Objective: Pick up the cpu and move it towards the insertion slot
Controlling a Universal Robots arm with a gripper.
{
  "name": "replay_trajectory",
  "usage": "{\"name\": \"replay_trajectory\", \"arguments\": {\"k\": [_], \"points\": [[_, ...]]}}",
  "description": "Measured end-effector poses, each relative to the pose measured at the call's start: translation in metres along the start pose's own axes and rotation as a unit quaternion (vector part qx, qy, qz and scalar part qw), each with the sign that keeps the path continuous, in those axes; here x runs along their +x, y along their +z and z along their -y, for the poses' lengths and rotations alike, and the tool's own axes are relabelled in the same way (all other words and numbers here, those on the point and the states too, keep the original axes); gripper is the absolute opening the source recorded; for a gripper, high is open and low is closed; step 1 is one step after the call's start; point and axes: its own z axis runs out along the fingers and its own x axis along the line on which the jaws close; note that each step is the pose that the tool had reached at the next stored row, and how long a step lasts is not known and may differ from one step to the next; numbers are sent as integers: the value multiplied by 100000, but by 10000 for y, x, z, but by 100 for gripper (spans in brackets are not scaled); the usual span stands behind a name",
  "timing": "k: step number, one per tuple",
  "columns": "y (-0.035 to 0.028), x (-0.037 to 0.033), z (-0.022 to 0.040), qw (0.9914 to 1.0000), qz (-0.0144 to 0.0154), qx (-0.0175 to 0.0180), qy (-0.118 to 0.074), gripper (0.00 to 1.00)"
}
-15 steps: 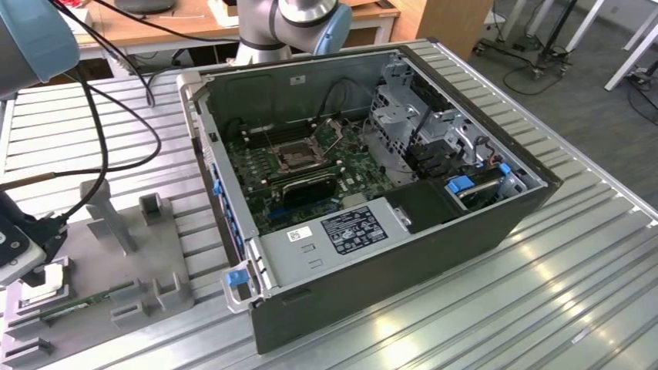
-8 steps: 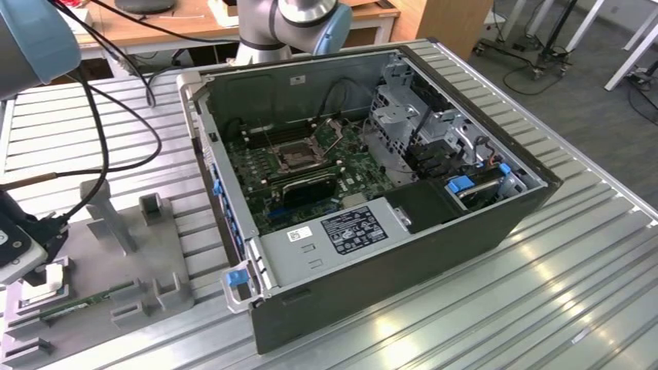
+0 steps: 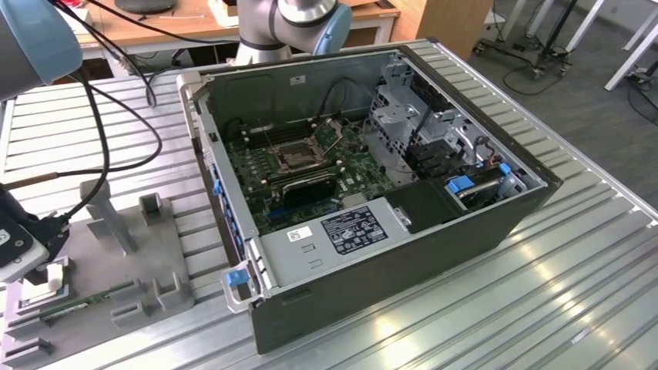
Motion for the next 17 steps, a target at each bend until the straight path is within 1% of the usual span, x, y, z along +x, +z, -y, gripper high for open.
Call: {"name": "replay_trajectory", "arguments": {"k": [14, 16, 17], "points": [[2, 0, -3, 100000, -3, 4, 1, 11], [2, 0, -4, 100000, -8, 5, -1, 11], [3, 0, -4, 100000, -5, 2, 2, 17]]}}
